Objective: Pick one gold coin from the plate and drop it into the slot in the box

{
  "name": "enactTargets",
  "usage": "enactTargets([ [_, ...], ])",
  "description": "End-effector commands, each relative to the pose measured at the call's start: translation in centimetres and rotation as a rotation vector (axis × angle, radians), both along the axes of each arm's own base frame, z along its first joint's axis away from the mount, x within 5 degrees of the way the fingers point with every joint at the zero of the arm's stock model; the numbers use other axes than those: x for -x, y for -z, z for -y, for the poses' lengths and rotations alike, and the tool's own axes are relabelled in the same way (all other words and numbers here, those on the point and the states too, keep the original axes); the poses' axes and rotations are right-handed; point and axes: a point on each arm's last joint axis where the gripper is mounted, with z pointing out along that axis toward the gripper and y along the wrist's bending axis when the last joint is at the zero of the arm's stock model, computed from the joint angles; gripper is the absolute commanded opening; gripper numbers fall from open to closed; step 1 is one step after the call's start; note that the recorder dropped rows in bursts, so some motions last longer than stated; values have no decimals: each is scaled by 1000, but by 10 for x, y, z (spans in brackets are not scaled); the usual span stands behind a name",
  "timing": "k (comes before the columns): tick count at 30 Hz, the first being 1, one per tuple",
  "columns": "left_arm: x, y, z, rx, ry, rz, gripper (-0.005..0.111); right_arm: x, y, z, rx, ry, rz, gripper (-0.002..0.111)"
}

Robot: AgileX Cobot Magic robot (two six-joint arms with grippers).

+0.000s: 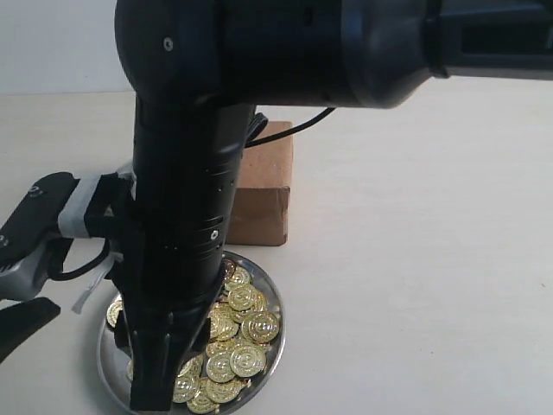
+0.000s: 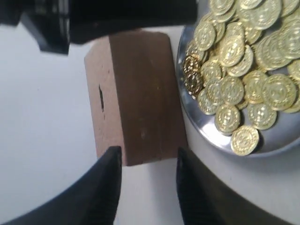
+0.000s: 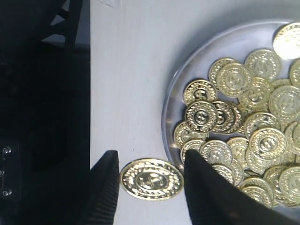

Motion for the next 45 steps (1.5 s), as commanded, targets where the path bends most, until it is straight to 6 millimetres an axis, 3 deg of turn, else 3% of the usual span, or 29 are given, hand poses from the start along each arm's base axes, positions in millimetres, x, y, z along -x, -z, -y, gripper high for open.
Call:
enactTargets([
  [1, 15, 1, 3, -22, 109, -7, 39, 4, -8, -1, -47, -39, -18, 36],
  [9, 29, 0, 10, -1, 258, 9, 39, 9, -11, -4, -99, -62, -64, 36],
  [24, 35, -6, 16, 70, 338, 37, 39, 17, -35, -1, -193, -73, -83, 36],
  [45, 40, -4, 26, 70, 405, 10, 39, 18, -35, -1, -198, -77, -87, 36],
])
